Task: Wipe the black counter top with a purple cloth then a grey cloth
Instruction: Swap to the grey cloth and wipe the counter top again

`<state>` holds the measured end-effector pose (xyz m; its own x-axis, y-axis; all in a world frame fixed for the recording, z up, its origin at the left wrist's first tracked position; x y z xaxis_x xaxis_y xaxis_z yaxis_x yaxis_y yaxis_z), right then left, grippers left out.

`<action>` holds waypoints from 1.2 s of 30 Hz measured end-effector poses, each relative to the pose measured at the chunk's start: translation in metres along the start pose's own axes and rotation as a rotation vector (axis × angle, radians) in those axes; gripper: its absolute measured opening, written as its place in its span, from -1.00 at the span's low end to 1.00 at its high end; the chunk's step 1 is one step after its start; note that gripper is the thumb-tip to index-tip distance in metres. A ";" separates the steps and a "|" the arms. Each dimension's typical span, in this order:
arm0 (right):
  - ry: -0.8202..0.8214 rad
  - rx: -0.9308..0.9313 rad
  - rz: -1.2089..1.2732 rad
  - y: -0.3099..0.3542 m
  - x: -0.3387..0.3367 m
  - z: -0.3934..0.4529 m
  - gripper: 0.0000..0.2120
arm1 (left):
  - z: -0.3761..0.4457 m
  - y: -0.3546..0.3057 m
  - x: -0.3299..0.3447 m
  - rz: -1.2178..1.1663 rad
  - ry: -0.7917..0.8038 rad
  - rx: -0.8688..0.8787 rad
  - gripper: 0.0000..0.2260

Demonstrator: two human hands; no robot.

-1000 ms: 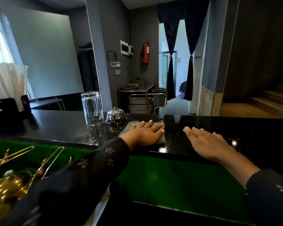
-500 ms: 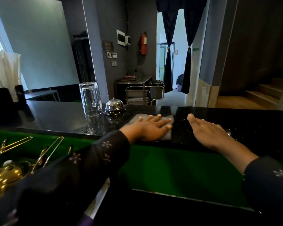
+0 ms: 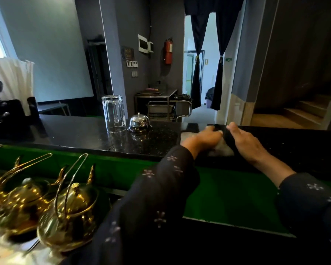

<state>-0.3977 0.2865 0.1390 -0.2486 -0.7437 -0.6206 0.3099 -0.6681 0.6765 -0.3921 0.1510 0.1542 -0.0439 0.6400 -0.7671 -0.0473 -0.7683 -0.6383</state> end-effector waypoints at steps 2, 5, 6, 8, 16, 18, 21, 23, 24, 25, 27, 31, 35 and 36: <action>-0.026 -0.012 -0.090 0.003 0.000 0.002 -0.49 | -0.015 0.022 -0.032 -0.111 -0.136 -0.008 -0.51; 0.037 -0.057 -0.312 0.023 0.017 0.010 -0.36 | -0.037 0.093 -0.082 0.170 -0.356 -0.040 -0.57; 0.098 -0.087 -0.415 0.034 0.030 0.013 -0.34 | -0.048 0.116 -0.093 0.271 -0.363 -0.067 -0.57; 0.209 -0.160 -0.536 0.061 0.062 0.009 -0.35 | -0.055 0.149 -0.098 0.412 -0.340 -0.092 -0.53; 0.321 -0.154 -0.462 0.083 0.112 -0.005 -0.34 | -0.046 0.170 -0.095 0.548 -0.319 -0.059 -0.50; 0.273 -0.083 -0.498 0.043 0.086 0.013 -0.31 | -0.045 0.173 -0.095 0.555 -0.330 -0.044 -0.50; 0.205 0.037 -0.663 -0.031 0.028 0.034 -0.22 | -0.046 0.172 -0.094 0.561 -0.329 -0.045 -0.50; 0.183 0.193 -0.694 -0.057 -0.008 0.033 -0.42 | -0.046 0.168 -0.091 0.566 -0.335 -0.052 -0.50; 0.171 0.276 -0.698 -0.061 -0.020 0.029 -0.47 | -0.046 0.167 -0.090 0.569 -0.335 -0.061 -0.51; 0.165 0.317 -0.725 -0.059 -0.025 0.026 -0.47 | -0.047 0.164 -0.089 0.567 -0.336 -0.073 -0.51; 0.210 0.279 -0.716 -0.042 -0.011 0.025 -0.38 | -0.049 0.162 -0.088 0.566 -0.339 -0.088 -0.51; 0.322 -0.029 -0.644 0.008 0.048 0.008 -0.34 | -0.050 0.159 -0.090 0.566 -0.302 -0.127 -0.50; 0.436 -0.198 -0.528 0.035 0.048 -0.027 -0.49 | -0.047 0.142 -0.090 0.574 -0.223 -0.165 -0.52; 0.431 -0.202 -0.511 0.026 0.038 -0.030 -0.47 | -0.047 0.133 -0.089 0.575 -0.221 -0.146 -0.52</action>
<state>-0.3721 0.2417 0.1211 -0.0352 -0.2336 -0.9717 0.4258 -0.8831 0.1969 -0.3474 -0.0083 0.1347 -0.2271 0.0987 -0.9689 0.1812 -0.9732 -0.1416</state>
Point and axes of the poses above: each hand's wrist, its own z-axis towards the middle knuckle, its own x-axis out of the palm, y = z × x, the point moved 2 cm from there along z, towards the middle knuckle, and after that the axes turned 11 degrees about -y, right-handed, at the moved point
